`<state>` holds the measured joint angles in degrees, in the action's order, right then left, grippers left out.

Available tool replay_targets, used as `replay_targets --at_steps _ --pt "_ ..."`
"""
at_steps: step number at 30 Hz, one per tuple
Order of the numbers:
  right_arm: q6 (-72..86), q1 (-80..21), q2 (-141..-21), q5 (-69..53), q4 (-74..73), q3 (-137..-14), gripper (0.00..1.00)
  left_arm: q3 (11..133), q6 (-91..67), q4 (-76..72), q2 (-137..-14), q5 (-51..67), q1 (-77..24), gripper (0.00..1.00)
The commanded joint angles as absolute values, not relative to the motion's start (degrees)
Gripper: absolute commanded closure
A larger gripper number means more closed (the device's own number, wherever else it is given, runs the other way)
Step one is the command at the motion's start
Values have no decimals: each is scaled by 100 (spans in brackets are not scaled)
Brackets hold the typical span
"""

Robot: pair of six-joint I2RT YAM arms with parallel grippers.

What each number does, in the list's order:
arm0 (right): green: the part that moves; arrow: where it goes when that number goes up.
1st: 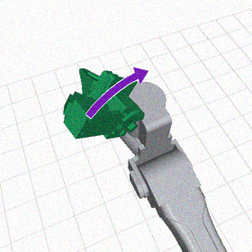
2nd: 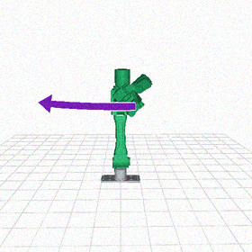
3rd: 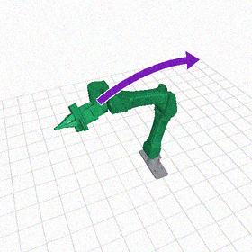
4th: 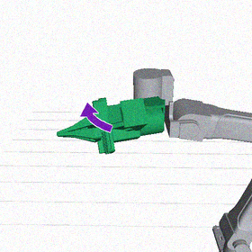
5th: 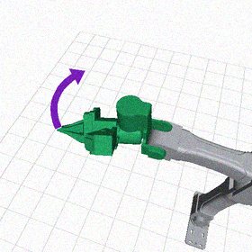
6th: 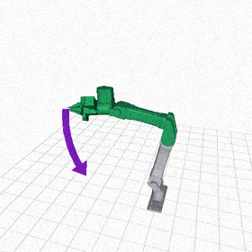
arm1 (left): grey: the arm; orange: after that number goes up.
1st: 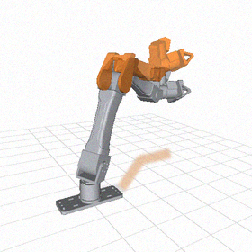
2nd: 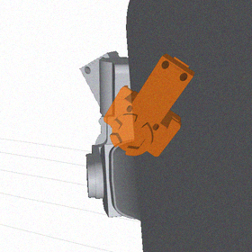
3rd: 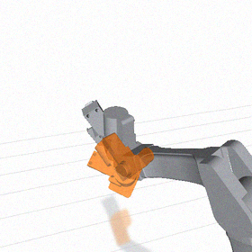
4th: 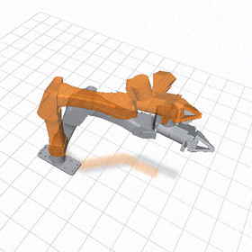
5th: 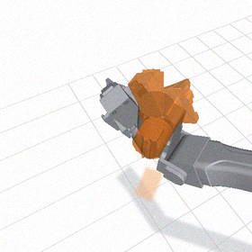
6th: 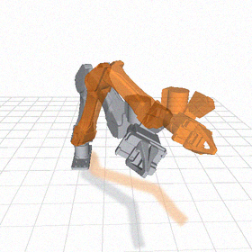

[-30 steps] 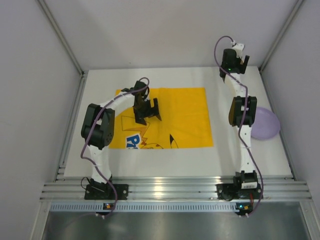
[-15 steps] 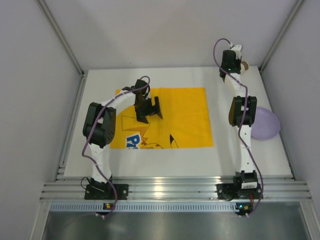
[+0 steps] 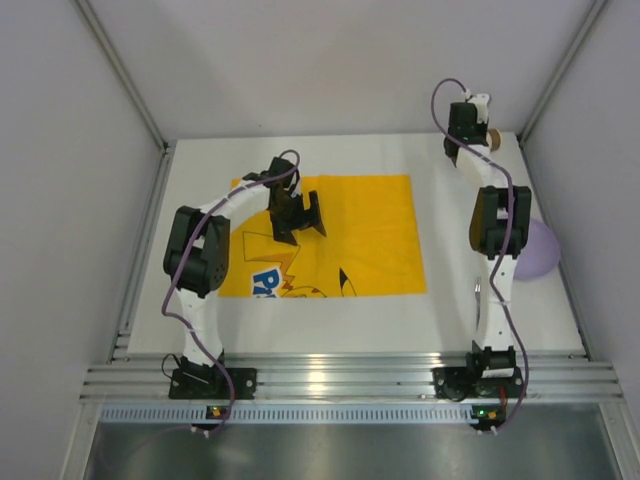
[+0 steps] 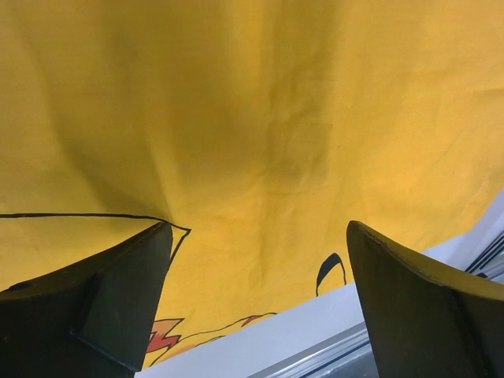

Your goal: Set the dinner table for one person

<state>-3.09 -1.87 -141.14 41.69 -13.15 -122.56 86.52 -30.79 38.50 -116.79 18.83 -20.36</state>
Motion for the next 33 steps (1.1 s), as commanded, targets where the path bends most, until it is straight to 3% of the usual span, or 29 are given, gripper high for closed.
replay_targets --at_steps 1,3,4,5,12,19,33 --pt "-132 -211 -12711 4088 -861 -12007 86 8588 -2962 3534 -11145 1942 -2039 3" --pt "-115 -185 -12517 3773 -949 -11892 51 8499 -2953 3472 -10996 1951 -2048 3" --pt "-71 -176 -12498 3692 -1028 -11900 4 8421 -2962 3419 -10969 1960 -2048 3" --pt "-36 -158 -12507 3622 -1133 -11926 0 8394 -2953 3419 -10917 1977 -2048 3" --pt "588 -132 -12875 3156 -2064 -12234 0 8025 -3146 3113 -10741 1942 -2048 3" --pt "615 -106 -13279 3488 -2591 -12418 0 7471 -3358 2830 -10679 2074 -2083 3" --pt "642 325 -13851 3595 -2901 -13024 0 7831 -3384 2716 -11179 2311 -2083 3"
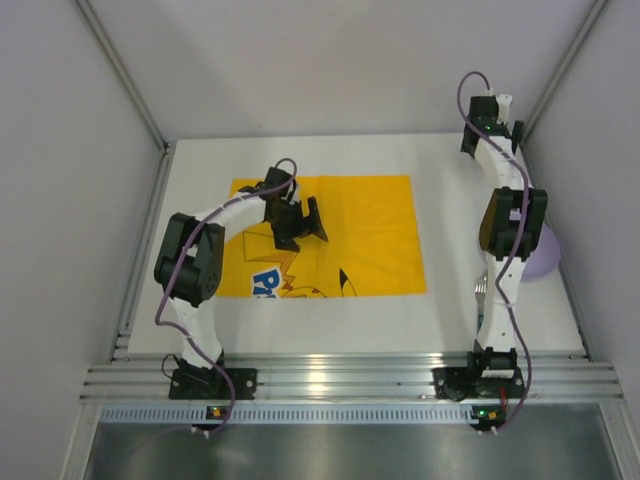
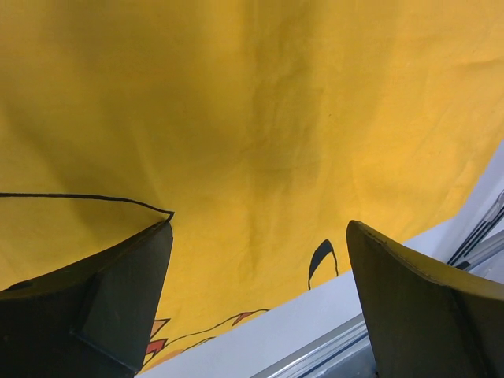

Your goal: Set the dinner table for one person

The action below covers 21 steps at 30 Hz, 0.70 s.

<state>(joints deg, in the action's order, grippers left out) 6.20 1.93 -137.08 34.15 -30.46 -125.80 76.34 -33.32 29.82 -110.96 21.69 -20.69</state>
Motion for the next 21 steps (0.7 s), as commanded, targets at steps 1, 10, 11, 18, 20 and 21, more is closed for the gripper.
replay_targets --at_steps 1,10,11,18,20,21 --pt "642 334 -13912 3586 -2883 -13078 0 7831 -3392 2698 -11197 2312 -2083 3" --pt "712 202 -14405 3156 -2892 -13597 0 8024 -3472 2637 -11601 2381 -2083 3" --pt "712 185 -14423 3077 -2883 -13597 0 8059 -3480 2619 -11628 2399 -2083 3" --pt "756 158 -14282 2611 -2401 -13517 0 8235 -3507 2593 -11847 2496 -2083 3" --pt "730 150 -14326 2584 -2294 -13587 0 8253 -3489 2584 -11883 2505 -2083 3" --pt "738 149 -14413 2601 -2250 -13727 0 8253 -3481 2601 -11883 2514 -2083 3"
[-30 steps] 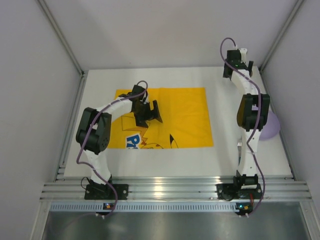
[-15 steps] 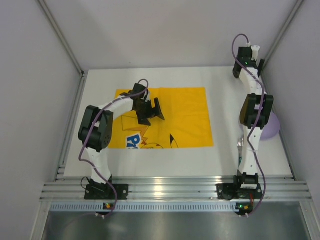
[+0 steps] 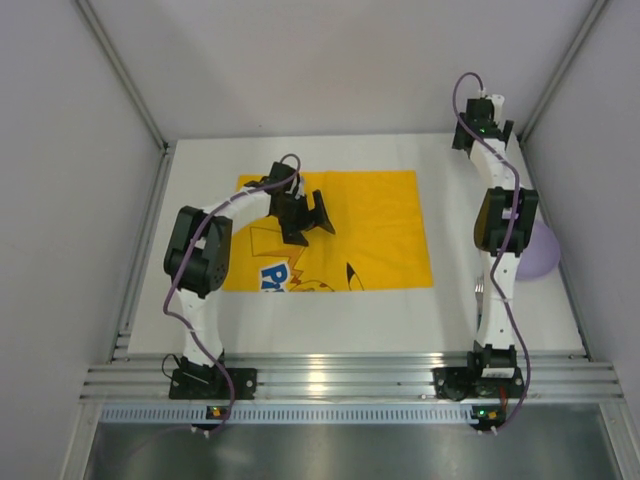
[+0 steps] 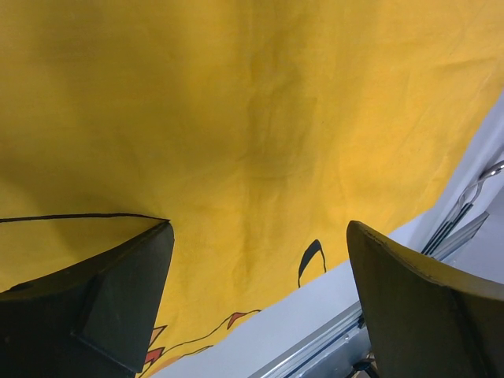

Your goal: Set the dinner table for one person

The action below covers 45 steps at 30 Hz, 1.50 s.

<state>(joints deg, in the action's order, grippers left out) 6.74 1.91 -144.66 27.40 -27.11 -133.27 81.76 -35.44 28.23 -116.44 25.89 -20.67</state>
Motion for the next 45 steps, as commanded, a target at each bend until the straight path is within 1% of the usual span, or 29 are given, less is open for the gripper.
replay_targets --at_steps 1,4,6,9,10,15,16,18,20,21,22,24,25,27,28,30,31,32,37,45 --pt "730 149 -14475 2628 -2233 -13798 0 8253 -3480 2602 -11892 2514 -2083 3" --pt "703 149 -14738 2978 -2294 -14088 0 8279 -3463 2637 -11892 2487 -2074 3" --pt "633 149 -14966 3372 -2390 -14351 3 8297 -3445 2680 -11892 2452 -2066 3" --pt "387 158 -15221 3629 -2347 -14615 9 8297 -3463 2716 -11909 2443 -2039 3" --pt "335 167 -15249 3673 -2329 -14625 12 8306 -3463 2707 -11927 2452 -2030 3" --pt "282 220 -15381 3726 -2435 -14652 14 8402 -3515 2733 -12014 2417 -1960 3" --pt "255 220 -15390 3770 -2426 -14643 19 8411 -3516 2733 -12049 2417 -1960 3" --pt "229 255 -15390 3919 -2417 -14625 22 8446 -3559 2707 -12102 2434 -1934 3" --pt "185 307 -15398 4016 -2426 -14573 28 8472 -3577 2663 -12181 2496 -1925 3" --pt "158 334 -15416 4104 -2417 -14572 33 8516 -3595 2663 -12208 2505 -1925 3" --pt "167 360 -15433 4122 -2417 -14572 42 8517 -3595 2663 -12234 2522 -1925 3" --pt "132 413 -15477 4122 -2347 -14590 50 8552 -3577 2672 -12261 2531 -1916 3" --pt "114 422 -15495 4131 -2303 -14607 61 8552 -3560 2681 -12261 2523 -1907 3" --pt "53 431 -15539 4183 -2206 -14625 71 8543 -3551 2724 -12261 2514 -1898 3" --pt "53 422 -15565 4192 -2189 -14642 79 8543 -3542 2733 -12269 2522 -1890 3" --pt "53 422 -15583 4149 -2145 -14678 88 8525 -3533 2742 -12278 2531 -1881 3" --pt "-121 422 -15583 4140 -2136 -14678 99 8517 -3533 2733 -12270 2523 -1881 3" --pt "-123 413 -15583 4140 -2127 -14669 100 8508 -3525 2725 -12261 2531 -1881 3" --pt "-35 369 -15294 3973 -2188 -14476 100 8403 -3542 2663 -12129 2558 -1881 3" --pt "492 176 -14213 3543 -2391 -14046 100 8139 -3428 2602 -11593 2443 -1890 3"
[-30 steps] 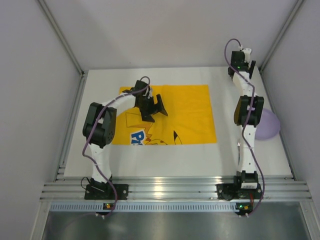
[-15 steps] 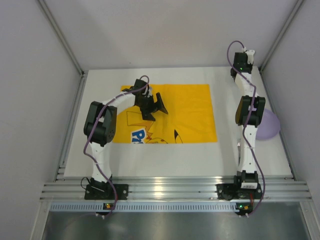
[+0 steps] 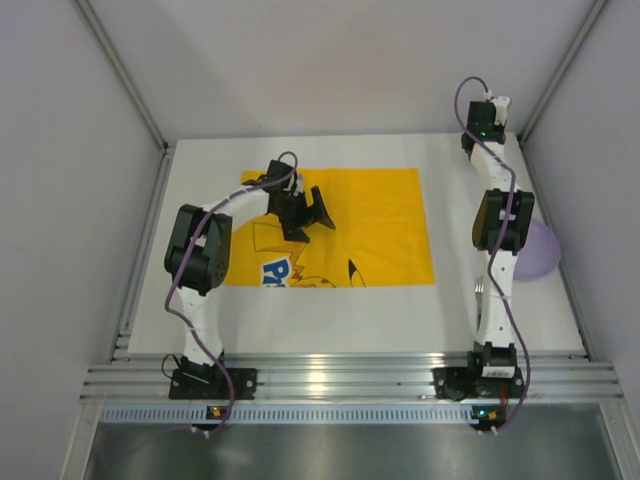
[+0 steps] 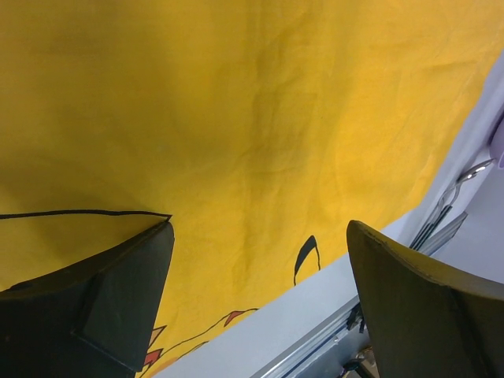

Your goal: Set the dinner table for one person

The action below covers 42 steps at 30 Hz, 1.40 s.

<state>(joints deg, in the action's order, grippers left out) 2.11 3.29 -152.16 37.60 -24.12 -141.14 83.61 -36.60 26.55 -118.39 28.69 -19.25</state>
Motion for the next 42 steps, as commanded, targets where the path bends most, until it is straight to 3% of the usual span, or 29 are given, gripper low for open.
replay_targets --at_steps 1,8,17,22,23,24,25,27,29,30,31,33,36,42 --pt "605 80 -14064 3498 -2382 -13914 100 8086 -3428 2602 -11541 2426 -1890 3" --pt "1220 -492 -12361 3105 -2294 -12061 100 7752 -3349 2557 -11048 2391 -1907 3" --pt "2451 -1151 -10330 2111 -2707 -10075 100 8278 -2725 3524 -10661 1951 -1916 2" --pt "3058 -1239 -9984 1310 -3371 -9842 100 8358 -2716 3674 -10451 1881 -1916 2" --pt "3076 -1222 -10158 979 -3619 -9983 94 8350 -2733 3700 -10363 1924 -1916 2" --pt "3067 -1213 -10247 784 -3839 -10106 58 8350 -2751 3726 -10310 1951 -1925 2" --pt "3076 -1239 -10309 608 -4215 -10168 44 8341 -2751 3753 -10283 1969 -1934 2" --pt "3268 -1239 -10205 107 -4359 -9898 31 8280 -2733 3832 -10152 1925 -1977 2" --pt "3366 -1248 -9820 -217 -4316 -9257 25 8166 -2716 3832 -10046 1942 -2021 2" --pt "3392 -1248 -9687 -307 -4298 -9072 12 8156 -2725 3832 -10029 1934 -2048 2" --pt "3349 -1248 -9555 -403 -4315 -8801 7 8156 -2716 3841 -10011 1934 -2109 2" --pt "3157 -1248 -9264 -781 -4455 -8605 0 8191 -2777 3850 -9985 1864 -2179 2" --pt "2734 -1309 -9150 -1028 -5629 -8473 0 8279 -2865 3850 -9984 1811 -2398 2" --pt "2434 -1862 -8430 -756 -6231 -7472 0 8297 -3058 3806 -10063 1679 -2847 2"
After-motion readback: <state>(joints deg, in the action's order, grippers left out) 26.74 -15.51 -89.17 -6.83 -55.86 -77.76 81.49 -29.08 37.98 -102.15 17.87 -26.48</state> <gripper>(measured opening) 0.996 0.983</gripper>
